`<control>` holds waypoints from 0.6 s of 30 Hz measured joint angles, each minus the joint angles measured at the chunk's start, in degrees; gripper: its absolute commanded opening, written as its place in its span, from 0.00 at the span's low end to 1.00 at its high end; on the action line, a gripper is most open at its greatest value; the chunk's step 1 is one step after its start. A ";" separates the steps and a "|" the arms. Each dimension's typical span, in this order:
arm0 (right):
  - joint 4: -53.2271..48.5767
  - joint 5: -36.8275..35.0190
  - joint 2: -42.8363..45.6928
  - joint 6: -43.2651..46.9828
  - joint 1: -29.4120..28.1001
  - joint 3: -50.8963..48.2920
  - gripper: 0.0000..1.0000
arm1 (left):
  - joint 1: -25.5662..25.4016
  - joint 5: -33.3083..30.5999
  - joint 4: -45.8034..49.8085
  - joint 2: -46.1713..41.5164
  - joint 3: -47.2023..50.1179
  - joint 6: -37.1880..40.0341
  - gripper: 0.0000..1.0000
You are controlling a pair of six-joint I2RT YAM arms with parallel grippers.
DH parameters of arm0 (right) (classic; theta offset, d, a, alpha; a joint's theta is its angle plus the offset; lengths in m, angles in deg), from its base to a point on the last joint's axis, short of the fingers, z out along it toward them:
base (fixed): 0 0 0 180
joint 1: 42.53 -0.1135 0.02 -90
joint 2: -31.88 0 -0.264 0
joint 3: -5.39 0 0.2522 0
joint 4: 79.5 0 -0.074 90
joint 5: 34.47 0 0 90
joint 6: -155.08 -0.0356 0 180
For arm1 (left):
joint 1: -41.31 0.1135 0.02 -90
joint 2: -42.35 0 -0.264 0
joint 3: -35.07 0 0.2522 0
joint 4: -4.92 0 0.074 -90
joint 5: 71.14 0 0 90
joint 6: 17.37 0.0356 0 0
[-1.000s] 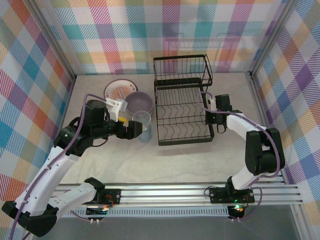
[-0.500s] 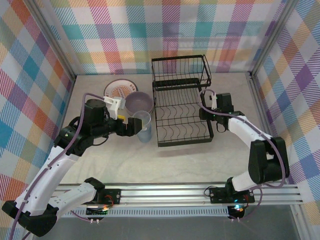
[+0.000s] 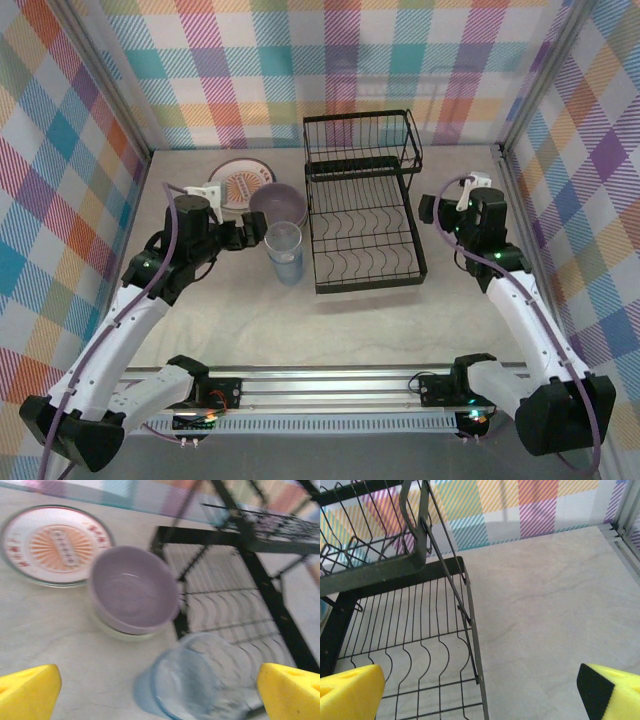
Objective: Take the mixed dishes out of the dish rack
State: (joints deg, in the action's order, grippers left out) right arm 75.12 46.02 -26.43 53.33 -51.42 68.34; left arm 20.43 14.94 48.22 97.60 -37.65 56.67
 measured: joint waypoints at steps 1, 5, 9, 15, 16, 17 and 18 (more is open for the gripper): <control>0.00 0.11 0.46 0.17 -0.02 -0.92 0.99 | 1.03 -1.92 -1.38 0.04 1.36 0.17 1.00; 0.33 0.26 1.60 0.39 0.90 -4.66 0.99 | 3.89 -8.87 -11.13 -0.22 9.40 2.47 1.00; 3.13 1.40 2.64 0.83 3.72 -9.07 0.99 | 6.38 -15.26 -24.98 -0.85 21.84 6.78 1.00; 9.07 3.17 1.44 1.73 6.12 -12.63 0.99 | 10.86 -20.02 -38.53 6.38 29.42 9.22 1.00; 10.67 3.50 1.09 1.86 6.40 -13.62 0.99 | 11.08 -20.63 -41.94 8.39 30.62 9.49 1.00; 11.76 3.76 0.81 1.90 6.75 -14.40 0.99 | 11.30 -20.90 -44.65 10.16 31.63 9.64 1.00; 12.70 4.13 0.33 1.88 7.08 -15.21 0.99 | 11.69 -21.11 -47.78 12.46 32.89 9.73 1.00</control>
State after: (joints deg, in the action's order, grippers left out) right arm 87.82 50.15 -26.10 55.21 -44.33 53.13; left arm 32.12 -6.17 0.44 110.06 -4.76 66.39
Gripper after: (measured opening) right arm 0.987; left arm 0.996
